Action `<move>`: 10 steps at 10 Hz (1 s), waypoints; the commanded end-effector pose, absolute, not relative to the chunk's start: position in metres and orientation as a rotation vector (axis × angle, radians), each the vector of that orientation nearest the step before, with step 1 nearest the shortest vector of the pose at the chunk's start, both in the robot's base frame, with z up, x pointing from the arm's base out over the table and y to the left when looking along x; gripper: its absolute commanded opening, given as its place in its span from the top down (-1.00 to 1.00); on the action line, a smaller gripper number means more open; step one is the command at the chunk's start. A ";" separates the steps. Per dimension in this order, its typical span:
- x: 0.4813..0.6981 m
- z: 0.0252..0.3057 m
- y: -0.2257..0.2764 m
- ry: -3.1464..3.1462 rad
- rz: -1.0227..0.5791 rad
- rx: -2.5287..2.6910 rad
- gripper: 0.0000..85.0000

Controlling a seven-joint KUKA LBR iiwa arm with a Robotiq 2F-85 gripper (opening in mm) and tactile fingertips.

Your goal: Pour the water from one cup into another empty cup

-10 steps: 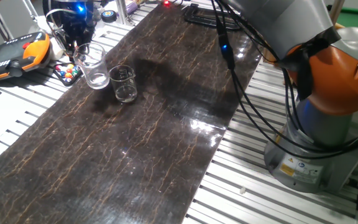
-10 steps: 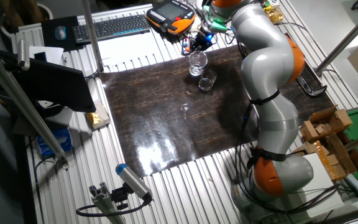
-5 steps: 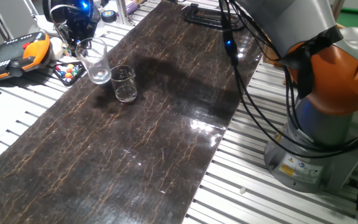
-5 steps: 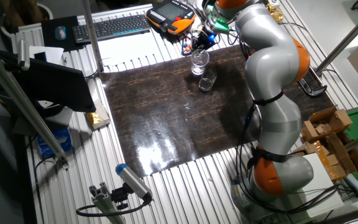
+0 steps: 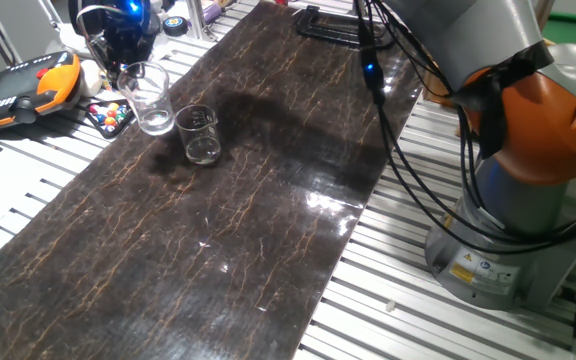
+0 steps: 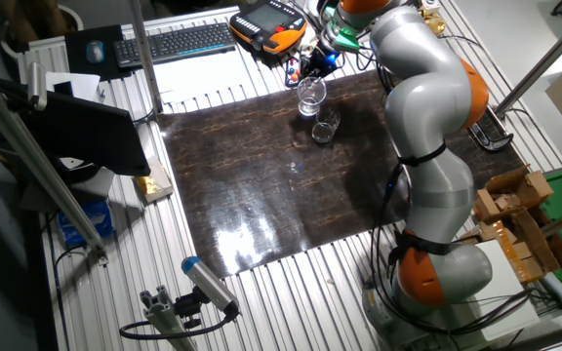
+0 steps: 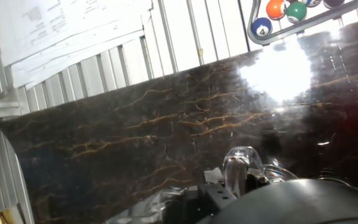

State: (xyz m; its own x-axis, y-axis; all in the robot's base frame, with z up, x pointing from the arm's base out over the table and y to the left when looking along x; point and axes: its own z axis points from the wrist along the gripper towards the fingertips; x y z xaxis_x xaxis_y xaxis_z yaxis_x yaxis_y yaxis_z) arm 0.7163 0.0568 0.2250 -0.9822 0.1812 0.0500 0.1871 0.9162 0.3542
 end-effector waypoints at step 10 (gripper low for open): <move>0.711 0.231 0.047 -3.067 -0.481 -0.370 0.98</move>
State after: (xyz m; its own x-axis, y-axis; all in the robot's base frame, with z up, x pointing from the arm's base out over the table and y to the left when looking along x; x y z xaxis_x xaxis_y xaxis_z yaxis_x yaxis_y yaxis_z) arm 0.7114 0.0473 0.2312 -0.9714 0.2317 0.0518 0.2363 0.9229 0.3041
